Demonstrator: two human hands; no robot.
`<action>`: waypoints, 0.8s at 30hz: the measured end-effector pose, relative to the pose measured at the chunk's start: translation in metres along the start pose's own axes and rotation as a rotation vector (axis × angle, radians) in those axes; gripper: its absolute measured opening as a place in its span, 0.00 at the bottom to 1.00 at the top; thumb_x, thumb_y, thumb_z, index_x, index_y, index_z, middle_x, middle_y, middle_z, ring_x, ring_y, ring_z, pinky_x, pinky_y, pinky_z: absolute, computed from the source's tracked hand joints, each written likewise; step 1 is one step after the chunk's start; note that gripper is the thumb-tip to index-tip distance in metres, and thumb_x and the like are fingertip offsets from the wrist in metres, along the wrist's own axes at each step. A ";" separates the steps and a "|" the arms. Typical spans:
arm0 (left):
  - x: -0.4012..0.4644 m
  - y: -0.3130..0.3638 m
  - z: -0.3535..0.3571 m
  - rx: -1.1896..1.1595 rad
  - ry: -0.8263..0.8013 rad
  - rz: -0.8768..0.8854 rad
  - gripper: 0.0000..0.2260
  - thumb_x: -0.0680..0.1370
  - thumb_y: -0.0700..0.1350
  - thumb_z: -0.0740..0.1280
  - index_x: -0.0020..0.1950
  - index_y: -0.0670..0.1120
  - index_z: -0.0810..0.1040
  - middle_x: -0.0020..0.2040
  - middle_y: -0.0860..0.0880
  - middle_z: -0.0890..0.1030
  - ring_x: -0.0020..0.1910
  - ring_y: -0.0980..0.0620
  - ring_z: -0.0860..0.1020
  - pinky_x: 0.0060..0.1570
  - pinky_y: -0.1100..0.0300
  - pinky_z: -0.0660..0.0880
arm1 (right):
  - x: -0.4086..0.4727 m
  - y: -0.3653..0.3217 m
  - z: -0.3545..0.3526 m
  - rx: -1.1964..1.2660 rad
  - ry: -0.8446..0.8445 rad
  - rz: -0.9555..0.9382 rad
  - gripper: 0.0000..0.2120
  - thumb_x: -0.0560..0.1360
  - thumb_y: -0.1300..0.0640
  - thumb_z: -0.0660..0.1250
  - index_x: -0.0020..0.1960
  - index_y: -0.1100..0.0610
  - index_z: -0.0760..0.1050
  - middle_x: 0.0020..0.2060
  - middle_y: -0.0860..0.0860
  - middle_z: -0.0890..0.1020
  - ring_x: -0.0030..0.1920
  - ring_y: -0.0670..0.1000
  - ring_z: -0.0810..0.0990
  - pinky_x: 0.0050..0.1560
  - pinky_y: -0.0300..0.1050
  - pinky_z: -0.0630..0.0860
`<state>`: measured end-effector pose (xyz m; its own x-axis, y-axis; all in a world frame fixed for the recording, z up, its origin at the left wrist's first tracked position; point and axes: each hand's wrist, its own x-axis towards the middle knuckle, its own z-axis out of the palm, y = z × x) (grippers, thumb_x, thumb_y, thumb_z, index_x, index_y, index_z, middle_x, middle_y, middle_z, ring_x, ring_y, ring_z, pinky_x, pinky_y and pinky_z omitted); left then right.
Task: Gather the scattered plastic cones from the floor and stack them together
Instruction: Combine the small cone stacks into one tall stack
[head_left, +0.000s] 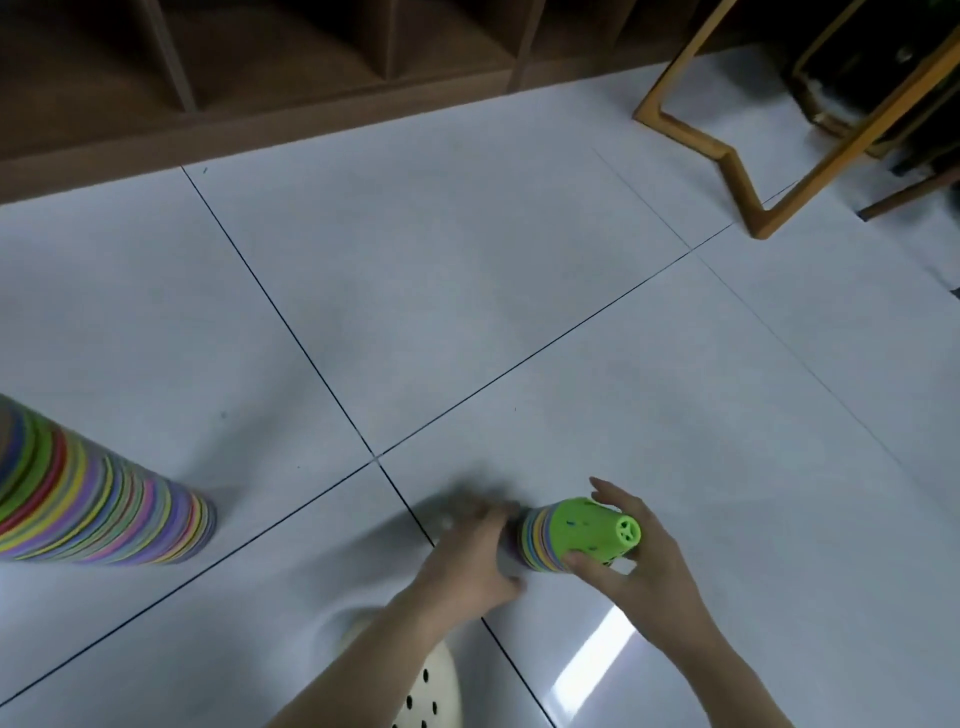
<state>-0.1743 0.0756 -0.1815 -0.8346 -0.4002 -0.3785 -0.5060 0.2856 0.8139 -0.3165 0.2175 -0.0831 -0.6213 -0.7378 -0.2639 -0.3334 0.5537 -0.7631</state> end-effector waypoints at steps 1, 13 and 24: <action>0.004 0.000 0.005 -0.039 -0.007 0.001 0.35 0.67 0.48 0.75 0.73 0.56 0.68 0.67 0.56 0.74 0.65 0.55 0.74 0.61 0.64 0.71 | 0.001 0.002 0.003 0.018 0.016 0.015 0.32 0.66 0.58 0.82 0.64 0.39 0.75 0.57 0.38 0.80 0.58 0.43 0.80 0.52 0.36 0.79; 0.017 -0.002 0.026 -0.418 -0.042 -0.156 0.28 0.63 0.46 0.76 0.61 0.56 0.75 0.54 0.59 0.82 0.54 0.63 0.80 0.55 0.63 0.77 | -0.003 0.025 0.003 0.311 0.089 0.138 0.21 0.73 0.62 0.75 0.62 0.48 0.75 0.51 0.43 0.83 0.53 0.47 0.82 0.50 0.38 0.79; 0.020 0.010 0.025 -0.590 -0.176 -0.269 0.26 0.65 0.43 0.73 0.63 0.50 0.77 0.52 0.50 0.85 0.52 0.54 0.83 0.58 0.55 0.79 | -0.006 0.042 -0.011 0.685 0.190 0.253 0.21 0.73 0.56 0.70 0.66 0.53 0.73 0.56 0.56 0.84 0.58 0.59 0.83 0.60 0.63 0.78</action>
<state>-0.2010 0.0919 -0.1919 -0.7443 -0.2290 -0.6273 -0.5392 -0.3480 0.7669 -0.3351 0.2494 -0.1070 -0.7525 -0.5068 -0.4206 0.3122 0.2877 -0.9054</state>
